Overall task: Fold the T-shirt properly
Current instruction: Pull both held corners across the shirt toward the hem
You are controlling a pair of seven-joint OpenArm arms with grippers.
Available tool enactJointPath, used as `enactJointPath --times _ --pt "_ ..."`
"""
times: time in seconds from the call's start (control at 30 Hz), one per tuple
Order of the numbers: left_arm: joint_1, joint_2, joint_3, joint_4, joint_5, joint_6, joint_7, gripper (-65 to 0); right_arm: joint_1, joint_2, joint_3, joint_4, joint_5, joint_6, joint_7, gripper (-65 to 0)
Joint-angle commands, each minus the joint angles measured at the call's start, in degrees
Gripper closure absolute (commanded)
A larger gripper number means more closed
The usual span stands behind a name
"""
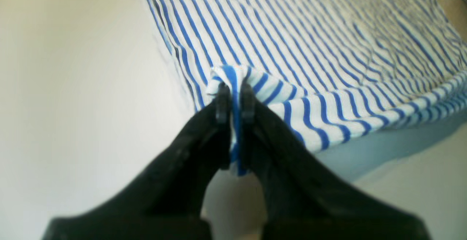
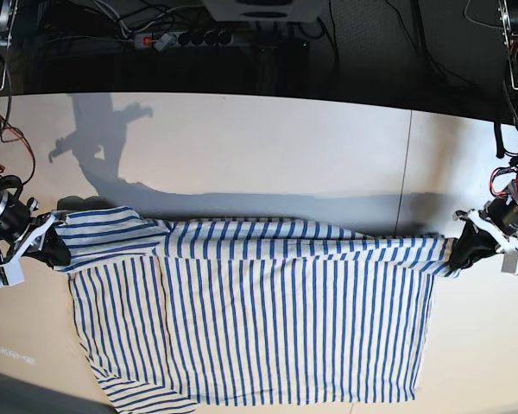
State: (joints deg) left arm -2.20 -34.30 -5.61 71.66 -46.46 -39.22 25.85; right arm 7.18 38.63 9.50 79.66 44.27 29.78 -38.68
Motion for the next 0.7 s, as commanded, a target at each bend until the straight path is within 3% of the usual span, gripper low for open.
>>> enactJointPath --times 0.0,0.33,0.67 --pt "-2.45 -1.07 0.31 -0.94 -0.83 -0.78 -1.60 0.0 3.10 1.51 -0.33 -0.72 0.50 2.14 1.57 0.0" --pt "-10.54 -0.61 3.04 -7.87 1.62 -0.78 -2.19 0.0 18.95 0.50 -14.95 -11.80 -3.06 2.10 1.57 0.0" --pt "-14.43 -0.63 5.51 -13.49 1.75 -0.78 -4.68 0.0 26.14 -5.35 -17.55 -20.41 -11.65 2.08 4.46 0.0"
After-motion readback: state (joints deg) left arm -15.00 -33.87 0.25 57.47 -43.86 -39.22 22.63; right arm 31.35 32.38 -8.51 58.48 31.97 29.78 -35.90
